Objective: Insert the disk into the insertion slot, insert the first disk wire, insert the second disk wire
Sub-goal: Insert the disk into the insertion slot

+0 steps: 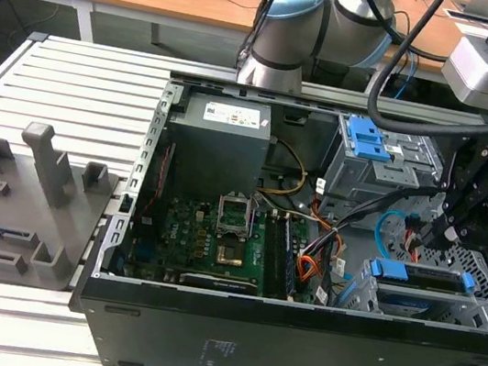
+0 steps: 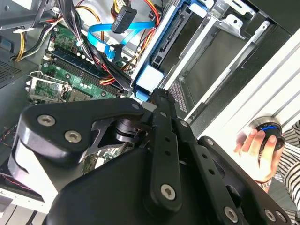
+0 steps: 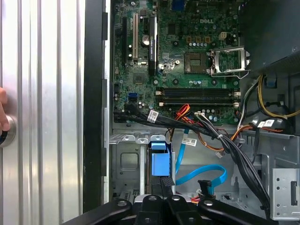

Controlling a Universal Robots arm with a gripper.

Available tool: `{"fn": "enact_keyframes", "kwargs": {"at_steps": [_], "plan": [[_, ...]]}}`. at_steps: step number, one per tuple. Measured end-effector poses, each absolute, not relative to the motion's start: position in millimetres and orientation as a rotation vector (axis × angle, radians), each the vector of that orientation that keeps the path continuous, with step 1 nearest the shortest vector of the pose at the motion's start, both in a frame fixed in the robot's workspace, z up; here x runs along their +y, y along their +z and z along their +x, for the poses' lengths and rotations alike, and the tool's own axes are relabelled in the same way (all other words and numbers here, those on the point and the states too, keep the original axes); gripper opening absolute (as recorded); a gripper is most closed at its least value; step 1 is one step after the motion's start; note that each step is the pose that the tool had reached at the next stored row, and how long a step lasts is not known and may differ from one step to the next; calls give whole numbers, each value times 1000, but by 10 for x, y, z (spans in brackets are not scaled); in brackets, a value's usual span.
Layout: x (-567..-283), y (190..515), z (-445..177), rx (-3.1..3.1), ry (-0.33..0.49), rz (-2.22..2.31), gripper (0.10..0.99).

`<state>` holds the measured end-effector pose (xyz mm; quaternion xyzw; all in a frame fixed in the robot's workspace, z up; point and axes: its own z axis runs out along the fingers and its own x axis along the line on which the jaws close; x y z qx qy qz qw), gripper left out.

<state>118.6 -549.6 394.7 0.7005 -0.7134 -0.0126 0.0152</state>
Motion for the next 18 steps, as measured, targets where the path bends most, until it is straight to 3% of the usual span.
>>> {"fn": "enact_keyframes", "kwargs": {"at_steps": [18], "plan": [[-5431, 3781, 1305, -2219, -41, 2179, 106]]}}
